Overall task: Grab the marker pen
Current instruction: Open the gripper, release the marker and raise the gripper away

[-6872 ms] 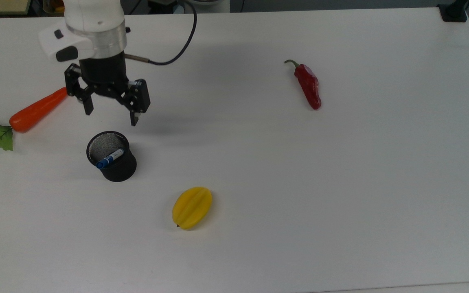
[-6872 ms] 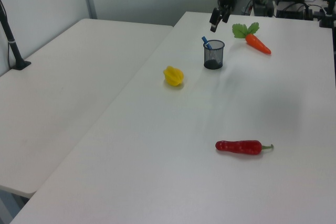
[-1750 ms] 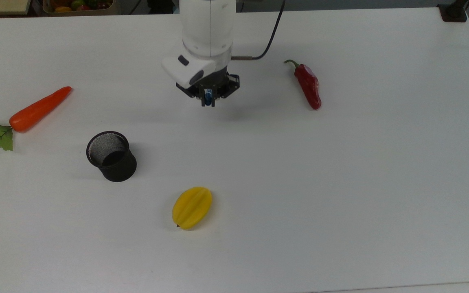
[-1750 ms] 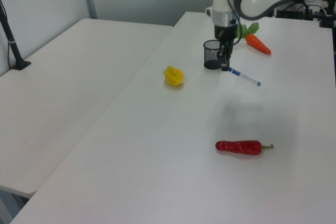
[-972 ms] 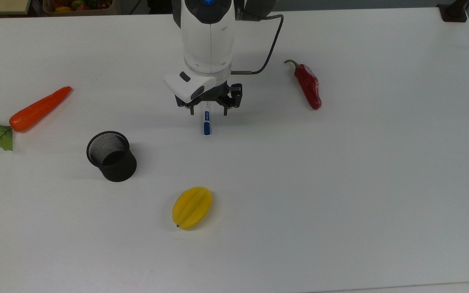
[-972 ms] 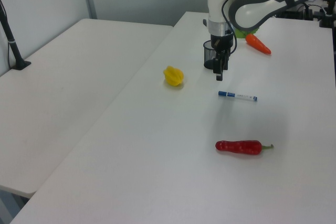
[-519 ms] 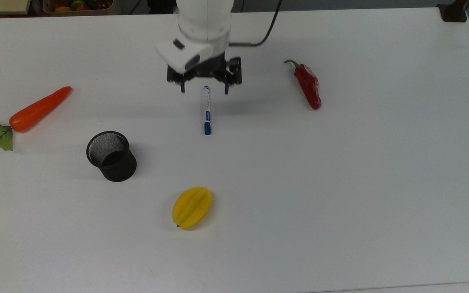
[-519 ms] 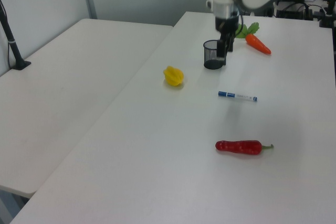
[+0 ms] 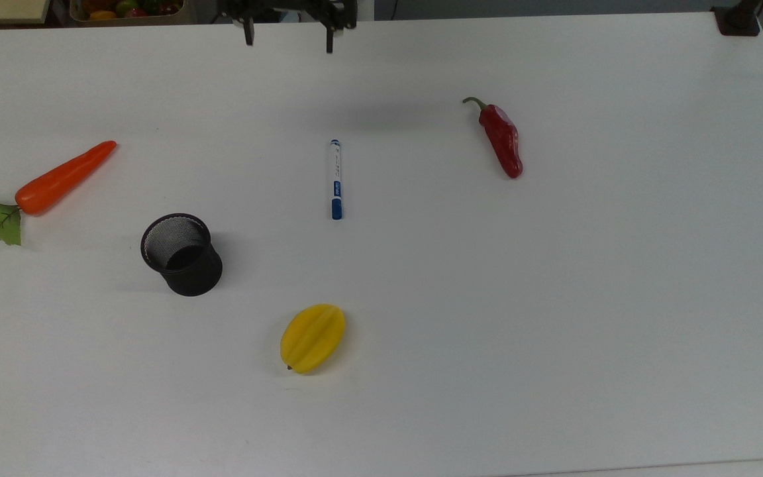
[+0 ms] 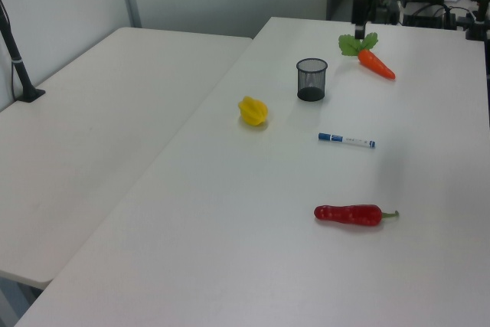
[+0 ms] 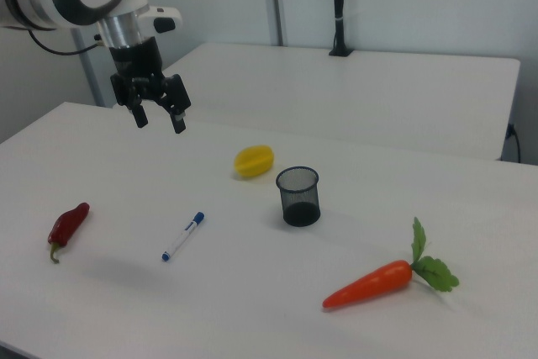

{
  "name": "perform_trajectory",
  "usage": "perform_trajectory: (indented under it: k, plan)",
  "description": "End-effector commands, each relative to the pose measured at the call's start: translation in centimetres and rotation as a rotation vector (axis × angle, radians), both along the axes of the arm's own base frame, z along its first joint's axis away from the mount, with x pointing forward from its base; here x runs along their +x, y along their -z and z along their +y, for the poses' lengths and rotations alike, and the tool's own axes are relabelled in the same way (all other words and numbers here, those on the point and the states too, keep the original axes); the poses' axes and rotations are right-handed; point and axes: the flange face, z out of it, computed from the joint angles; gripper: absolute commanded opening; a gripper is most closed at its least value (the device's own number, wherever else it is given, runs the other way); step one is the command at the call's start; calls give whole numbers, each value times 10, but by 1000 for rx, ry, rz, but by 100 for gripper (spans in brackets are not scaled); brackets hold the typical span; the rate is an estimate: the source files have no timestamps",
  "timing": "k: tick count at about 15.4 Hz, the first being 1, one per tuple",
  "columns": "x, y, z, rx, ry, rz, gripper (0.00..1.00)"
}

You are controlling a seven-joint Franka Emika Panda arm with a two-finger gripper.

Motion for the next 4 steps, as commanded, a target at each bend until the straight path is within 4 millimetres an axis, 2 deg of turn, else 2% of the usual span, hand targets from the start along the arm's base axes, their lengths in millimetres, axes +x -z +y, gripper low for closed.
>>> perform_trajectory:
  k: [1, 4]
  plan:
    - [-12, -4, -8, 2, -17, 11, 100]
    - [-14, -3, -7, 1, -15, 29, 100]
